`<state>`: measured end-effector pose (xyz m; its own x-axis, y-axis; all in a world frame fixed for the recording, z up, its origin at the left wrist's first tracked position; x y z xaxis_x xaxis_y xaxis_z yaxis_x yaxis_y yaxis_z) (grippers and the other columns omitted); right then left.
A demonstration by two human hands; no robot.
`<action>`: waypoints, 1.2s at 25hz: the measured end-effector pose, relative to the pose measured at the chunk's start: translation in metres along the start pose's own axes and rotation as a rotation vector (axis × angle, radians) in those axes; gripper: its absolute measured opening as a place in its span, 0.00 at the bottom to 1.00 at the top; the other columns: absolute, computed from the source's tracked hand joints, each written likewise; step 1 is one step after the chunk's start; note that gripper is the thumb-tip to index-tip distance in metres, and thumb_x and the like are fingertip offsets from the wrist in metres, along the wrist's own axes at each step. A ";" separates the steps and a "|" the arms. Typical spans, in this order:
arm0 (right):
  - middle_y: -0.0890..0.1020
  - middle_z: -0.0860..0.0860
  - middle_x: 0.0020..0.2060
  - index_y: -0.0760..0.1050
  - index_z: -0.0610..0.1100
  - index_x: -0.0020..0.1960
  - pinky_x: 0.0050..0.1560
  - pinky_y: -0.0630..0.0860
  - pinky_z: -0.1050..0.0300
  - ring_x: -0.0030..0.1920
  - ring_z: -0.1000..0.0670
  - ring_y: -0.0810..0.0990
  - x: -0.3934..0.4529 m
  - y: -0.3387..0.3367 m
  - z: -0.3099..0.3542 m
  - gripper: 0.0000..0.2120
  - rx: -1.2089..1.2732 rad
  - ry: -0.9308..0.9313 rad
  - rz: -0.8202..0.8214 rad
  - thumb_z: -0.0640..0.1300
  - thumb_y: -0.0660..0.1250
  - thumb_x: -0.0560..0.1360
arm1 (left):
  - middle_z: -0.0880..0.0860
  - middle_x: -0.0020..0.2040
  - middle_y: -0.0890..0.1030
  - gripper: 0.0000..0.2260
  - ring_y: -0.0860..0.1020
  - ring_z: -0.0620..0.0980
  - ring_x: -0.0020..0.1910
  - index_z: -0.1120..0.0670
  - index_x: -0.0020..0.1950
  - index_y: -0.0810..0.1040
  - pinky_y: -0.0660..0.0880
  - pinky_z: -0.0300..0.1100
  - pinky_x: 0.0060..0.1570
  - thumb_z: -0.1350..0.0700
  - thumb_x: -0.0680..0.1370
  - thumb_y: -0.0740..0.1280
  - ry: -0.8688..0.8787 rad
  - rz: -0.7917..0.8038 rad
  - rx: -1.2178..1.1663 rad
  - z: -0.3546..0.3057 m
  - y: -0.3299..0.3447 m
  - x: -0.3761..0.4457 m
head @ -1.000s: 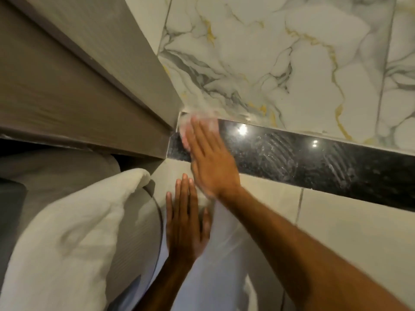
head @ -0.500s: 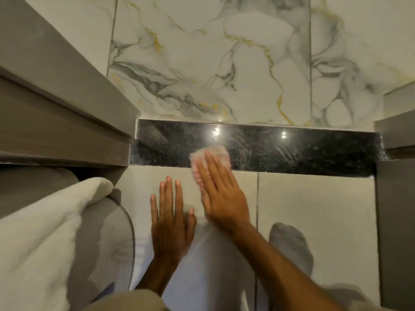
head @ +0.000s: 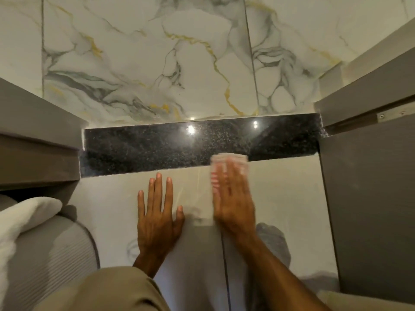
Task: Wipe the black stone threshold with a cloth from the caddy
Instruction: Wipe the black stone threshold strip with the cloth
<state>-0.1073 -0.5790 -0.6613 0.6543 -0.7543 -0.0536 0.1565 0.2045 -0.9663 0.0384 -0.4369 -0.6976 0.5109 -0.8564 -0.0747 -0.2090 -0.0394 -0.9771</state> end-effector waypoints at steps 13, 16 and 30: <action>0.52 0.42 0.91 0.47 0.44 0.91 0.90 0.59 0.37 0.91 0.41 0.49 0.022 -0.017 -0.065 0.32 -0.082 0.288 -0.085 0.49 0.54 0.90 | 0.58 0.89 0.46 0.36 0.41 0.54 0.89 0.55 0.89 0.50 0.36 0.55 0.87 0.41 0.84 0.53 0.138 0.068 0.003 -0.039 0.014 0.029; 0.49 0.39 0.90 0.45 0.41 0.90 0.90 0.56 0.35 0.91 0.38 0.48 0.111 -0.042 -0.106 0.32 -0.050 0.533 -0.158 0.49 0.49 0.90 | 0.59 0.90 0.47 0.36 0.41 0.55 0.89 0.54 0.89 0.49 0.37 0.55 0.87 0.40 0.84 0.54 0.248 0.085 0.044 -0.058 0.023 0.043; 0.51 0.41 0.90 0.48 0.44 0.90 0.89 0.60 0.34 0.91 0.38 0.51 0.139 -0.044 -0.135 0.31 -0.048 0.402 -0.196 0.48 0.52 0.90 | 0.58 0.90 0.47 0.34 0.48 0.57 0.89 0.53 0.89 0.49 0.43 0.57 0.88 0.42 0.86 0.51 0.238 0.055 -0.010 -0.069 0.016 0.054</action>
<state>-0.1233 -0.7769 -0.6605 0.2747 -0.9604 0.0468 0.2082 0.0119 -0.9780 0.0056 -0.5196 -0.7038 0.2879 -0.9546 -0.0771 -0.2401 0.0060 -0.9707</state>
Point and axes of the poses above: each hand's wrist, its own x-axis towards the middle knuckle, its own y-axis out of the palm, z = x × y, the point moved 9 cm from there along x, towards the middle knuckle
